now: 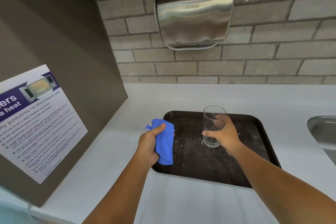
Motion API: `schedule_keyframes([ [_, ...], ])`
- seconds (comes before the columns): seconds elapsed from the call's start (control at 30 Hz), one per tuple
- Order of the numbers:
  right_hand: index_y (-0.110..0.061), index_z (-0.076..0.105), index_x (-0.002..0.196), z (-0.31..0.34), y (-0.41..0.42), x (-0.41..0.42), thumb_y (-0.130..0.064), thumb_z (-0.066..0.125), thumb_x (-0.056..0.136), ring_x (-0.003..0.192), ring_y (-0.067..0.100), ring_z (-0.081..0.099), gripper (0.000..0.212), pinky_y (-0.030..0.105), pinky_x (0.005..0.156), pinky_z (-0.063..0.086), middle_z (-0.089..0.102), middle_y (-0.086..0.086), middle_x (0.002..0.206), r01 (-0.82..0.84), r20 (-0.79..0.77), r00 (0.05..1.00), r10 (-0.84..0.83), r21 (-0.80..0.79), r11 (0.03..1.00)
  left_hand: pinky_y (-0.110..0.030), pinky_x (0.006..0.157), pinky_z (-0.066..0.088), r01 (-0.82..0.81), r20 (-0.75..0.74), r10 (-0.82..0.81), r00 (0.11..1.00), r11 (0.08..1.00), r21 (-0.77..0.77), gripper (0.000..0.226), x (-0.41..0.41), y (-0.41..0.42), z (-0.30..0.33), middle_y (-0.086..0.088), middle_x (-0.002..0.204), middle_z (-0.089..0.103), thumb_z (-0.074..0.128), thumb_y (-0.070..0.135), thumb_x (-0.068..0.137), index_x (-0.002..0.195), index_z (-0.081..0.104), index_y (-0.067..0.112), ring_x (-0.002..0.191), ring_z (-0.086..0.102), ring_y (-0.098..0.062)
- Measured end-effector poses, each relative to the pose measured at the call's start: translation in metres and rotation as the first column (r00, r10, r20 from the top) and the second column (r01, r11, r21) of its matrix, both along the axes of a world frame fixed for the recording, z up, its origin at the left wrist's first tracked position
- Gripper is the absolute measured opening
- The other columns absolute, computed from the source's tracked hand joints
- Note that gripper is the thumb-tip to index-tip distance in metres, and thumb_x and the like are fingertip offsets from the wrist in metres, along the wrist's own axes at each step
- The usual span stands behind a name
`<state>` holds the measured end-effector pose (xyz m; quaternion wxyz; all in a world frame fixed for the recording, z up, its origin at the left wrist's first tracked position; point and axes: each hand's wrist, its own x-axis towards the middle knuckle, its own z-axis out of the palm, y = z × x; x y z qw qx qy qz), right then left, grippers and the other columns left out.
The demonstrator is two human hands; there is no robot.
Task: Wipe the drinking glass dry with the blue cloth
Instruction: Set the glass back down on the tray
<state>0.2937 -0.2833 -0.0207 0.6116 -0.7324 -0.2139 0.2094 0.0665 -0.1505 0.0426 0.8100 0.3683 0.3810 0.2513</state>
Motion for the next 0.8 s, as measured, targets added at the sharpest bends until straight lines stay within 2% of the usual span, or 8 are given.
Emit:
schedule_keyframes([
  [0.13,-0.025,0.051,0.124,0.001,-0.002,-0.001,-0.013,0.098,0.051,0.111,0.024,0.062,0.088,0.032,0.085,0.048,0.064,0.001,0.124,-0.011,-0.001,1.000,0.011,0.001,1.000,-0.043,0.086,0.053,-0.019,0.003,0.019,1.000,1.000,0.001,0.039,-0.004,0.004,-0.004,-0.026,0.122,0.066,0.063,0.008,0.087,0.124,0.058,-0.002,0.109,0.064,-0.039],
  [0.27,-0.029,0.049,0.132,0.002,-0.005,-0.002,-0.013,0.099,0.049,0.112,0.023,0.062,0.098,0.029,0.082,0.050,0.062,-0.001,0.126,-0.013,0.005,1.000,0.013,0.017,1.000,-0.050,0.098,0.049,-0.058,-0.001,0.058,0.998,0.998,-0.026,0.035,-0.007,0.011,-0.007,-0.024,0.124,0.065,0.064,0.010,0.087,0.121,0.060,0.003,0.117,0.059,-0.041],
  [0.4,-0.027,0.038,0.145,0.015,-0.013,-0.013,-0.007,0.096,0.055,0.121,0.017,0.052,0.109,0.040,0.098,0.049,0.050,-0.011,0.135,0.074,-0.012,0.997,-0.073,0.099,0.992,-0.051,0.099,0.048,-0.089,-0.018,0.089,0.996,0.996,-0.022,0.033,-0.010,0.019,-0.005,-0.021,0.122,0.066,0.068,0.013,0.086,0.118,0.062,0.006,0.115,0.061,-0.039],
  [0.47,-0.027,0.042,0.142,0.022,-0.025,-0.032,-0.011,0.091,0.064,0.124,0.013,0.051,0.094,0.038,0.099,0.046,0.048,-0.012,0.137,0.257,0.027,0.965,-0.262,0.116,0.959,-0.050,0.097,0.050,-0.091,-0.022,0.090,0.996,0.996,-0.017,0.035,-0.014,0.024,-0.005,-0.019,0.120,0.068,0.069,0.014,0.086,0.120,0.062,0.006,0.112,0.063,-0.038],
  [0.53,-0.028,0.054,0.122,0.022,-0.040,-0.061,-0.010,0.084,0.072,0.113,0.016,0.060,0.061,0.036,0.095,0.048,0.059,-0.004,0.128,0.393,0.115,0.901,-0.418,0.192,0.900,-0.048,0.094,0.052,-0.091,-0.028,0.090,0.995,0.996,-0.004,0.032,-0.020,0.032,-0.005,-0.018,0.119,0.069,0.068,0.016,0.087,0.117,0.063,0.007,0.109,0.064,-0.036],
  [0.63,-0.020,0.063,0.101,0.021,-0.055,-0.106,0.004,0.078,0.076,0.095,0.014,0.065,0.038,0.035,0.090,0.053,0.067,0.004,0.105,0.248,0.244,0.918,-0.312,0.260,0.933,-0.043,0.085,0.053,-0.109,-0.032,0.109,0.994,0.994,0.012,0.024,-0.031,0.045,-0.006,-0.015,0.117,0.069,0.065,0.017,0.090,0.113,0.064,0.011,0.102,0.066,-0.032],
  [0.73,-0.017,0.069,0.089,0.029,-0.051,-0.132,0.009,0.077,0.076,0.086,0.011,0.067,0.030,0.026,0.082,0.054,0.072,0.000,0.090,-0.016,0.367,0.929,-0.053,0.183,0.983,-0.040,0.079,0.052,-0.105,-0.030,0.105,0.994,0.994,0.030,0.028,-0.045,0.062,-0.010,-0.013,0.118,0.067,0.061,0.017,0.093,0.120,0.061,0.012,0.101,0.065,-0.029],
  [0.8,-0.016,0.071,0.085,0.037,-0.041,-0.142,0.008,0.076,0.077,0.083,0.014,0.068,0.026,0.026,0.078,0.055,0.072,-0.004,0.084,-0.151,0.402,0.911,0.092,0.117,0.982,-0.039,0.080,0.051,-0.096,-0.062,0.099,0.993,0.994,0.052,0.017,-0.056,0.074,-0.014,-0.012,0.116,0.067,0.060,0.017,0.093,0.110,0.062,0.017,0.103,0.064,-0.028],
])
